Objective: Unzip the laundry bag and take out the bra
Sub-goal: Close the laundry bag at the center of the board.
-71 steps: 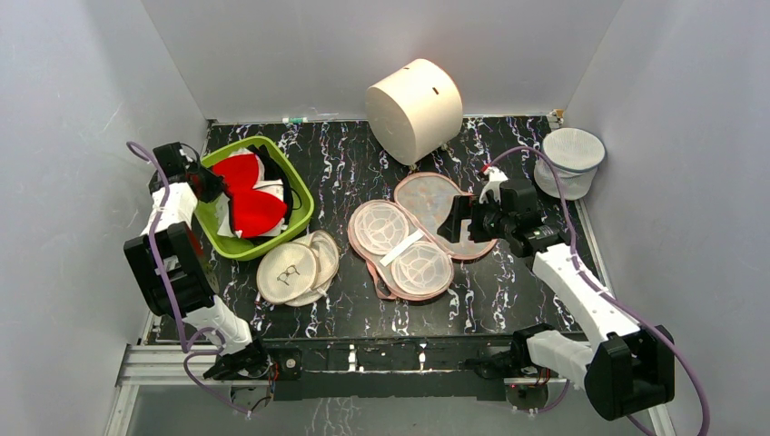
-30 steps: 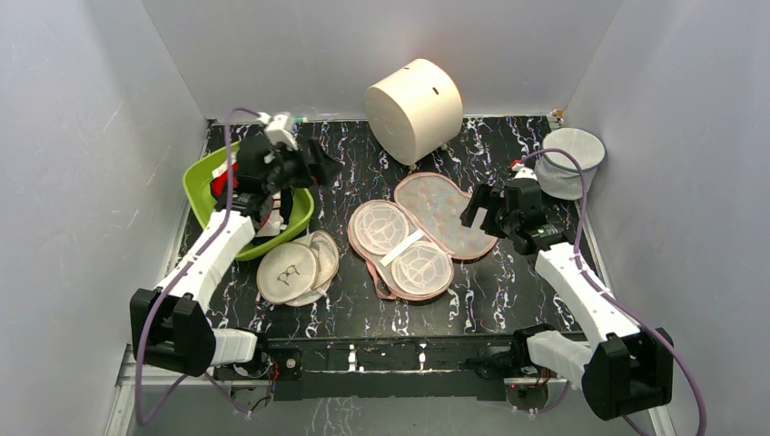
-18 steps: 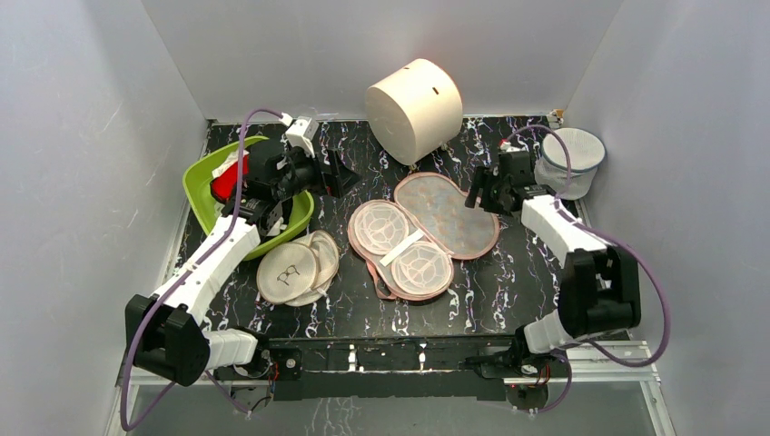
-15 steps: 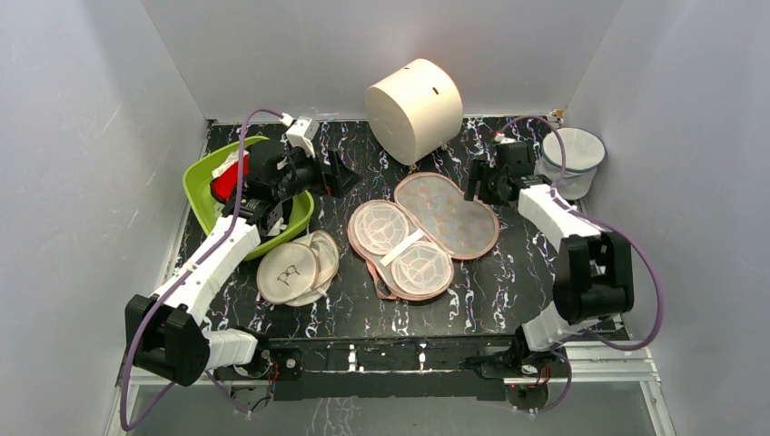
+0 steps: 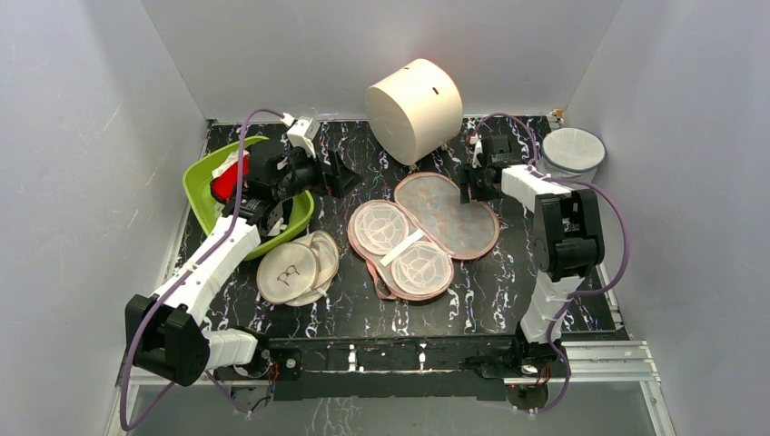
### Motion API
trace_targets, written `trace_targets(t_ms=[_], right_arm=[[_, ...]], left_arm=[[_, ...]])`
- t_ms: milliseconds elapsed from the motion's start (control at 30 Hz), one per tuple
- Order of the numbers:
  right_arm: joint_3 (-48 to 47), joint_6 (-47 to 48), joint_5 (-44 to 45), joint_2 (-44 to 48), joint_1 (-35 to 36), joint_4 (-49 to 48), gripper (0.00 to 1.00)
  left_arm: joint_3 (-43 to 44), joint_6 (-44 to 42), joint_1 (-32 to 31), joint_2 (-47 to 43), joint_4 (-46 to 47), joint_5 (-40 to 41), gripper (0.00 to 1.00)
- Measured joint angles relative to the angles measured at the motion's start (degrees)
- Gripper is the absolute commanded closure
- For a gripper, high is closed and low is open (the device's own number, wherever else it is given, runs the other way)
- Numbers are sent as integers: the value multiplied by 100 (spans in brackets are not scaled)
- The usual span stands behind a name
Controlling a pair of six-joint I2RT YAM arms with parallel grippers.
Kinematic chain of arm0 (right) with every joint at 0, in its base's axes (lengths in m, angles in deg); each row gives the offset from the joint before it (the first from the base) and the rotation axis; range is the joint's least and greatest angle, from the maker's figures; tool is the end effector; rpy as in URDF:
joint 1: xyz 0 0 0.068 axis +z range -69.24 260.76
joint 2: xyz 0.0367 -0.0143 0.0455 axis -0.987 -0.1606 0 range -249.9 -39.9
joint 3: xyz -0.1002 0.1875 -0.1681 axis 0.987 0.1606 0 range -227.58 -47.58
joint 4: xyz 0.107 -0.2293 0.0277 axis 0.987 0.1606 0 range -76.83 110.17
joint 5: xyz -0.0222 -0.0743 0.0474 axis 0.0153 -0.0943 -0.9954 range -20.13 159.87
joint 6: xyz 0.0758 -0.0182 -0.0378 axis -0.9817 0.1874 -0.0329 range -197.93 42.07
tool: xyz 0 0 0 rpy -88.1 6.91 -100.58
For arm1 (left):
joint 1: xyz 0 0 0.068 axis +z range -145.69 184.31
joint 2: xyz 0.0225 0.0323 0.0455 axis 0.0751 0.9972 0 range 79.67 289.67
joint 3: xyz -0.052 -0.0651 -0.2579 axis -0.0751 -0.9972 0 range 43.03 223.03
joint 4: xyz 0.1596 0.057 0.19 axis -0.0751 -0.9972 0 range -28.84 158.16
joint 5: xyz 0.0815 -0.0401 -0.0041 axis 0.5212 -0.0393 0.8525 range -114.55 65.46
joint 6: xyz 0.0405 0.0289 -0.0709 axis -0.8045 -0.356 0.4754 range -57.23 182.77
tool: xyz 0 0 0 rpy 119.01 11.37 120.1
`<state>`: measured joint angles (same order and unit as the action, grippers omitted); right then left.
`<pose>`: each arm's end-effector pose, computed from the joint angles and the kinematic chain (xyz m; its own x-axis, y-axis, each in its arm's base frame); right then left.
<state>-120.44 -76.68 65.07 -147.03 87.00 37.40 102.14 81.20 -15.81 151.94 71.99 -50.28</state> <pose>0.4029 0.0506 0.1516 -0.8441 -0.1143 -0.5238 -0.1703 0.9836 0.0598 0.2950 -0.1434 0.3444 -0.3694 -0.1681 -0.9139 0.6276 0.6802 -0.3788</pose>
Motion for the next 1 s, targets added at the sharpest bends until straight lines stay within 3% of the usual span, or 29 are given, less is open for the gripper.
trace_targets(t_ms=[333, 500, 633, 900, 1000], right_arm=[[-286, 234, -35, -485, 0, 127, 35], [-343, 175, -87, -485, 0, 173, 25], [-387, 162, 63, -476, -2, 114, 24], [-402, 133, -15, -619, -85, 57, 42], [-330, 98, -142, -599, -101, -107, 56]], left_arm=[[0, 70, 0, 0, 26, -68, 1], [0, 111, 0, 0, 37, -98, 2], [0, 140, 0, 7, 42, -160, 2], [0, 160, 0, 33, 42, -190, 2], [0, 162, 0, 37, 44, -190, 2]])
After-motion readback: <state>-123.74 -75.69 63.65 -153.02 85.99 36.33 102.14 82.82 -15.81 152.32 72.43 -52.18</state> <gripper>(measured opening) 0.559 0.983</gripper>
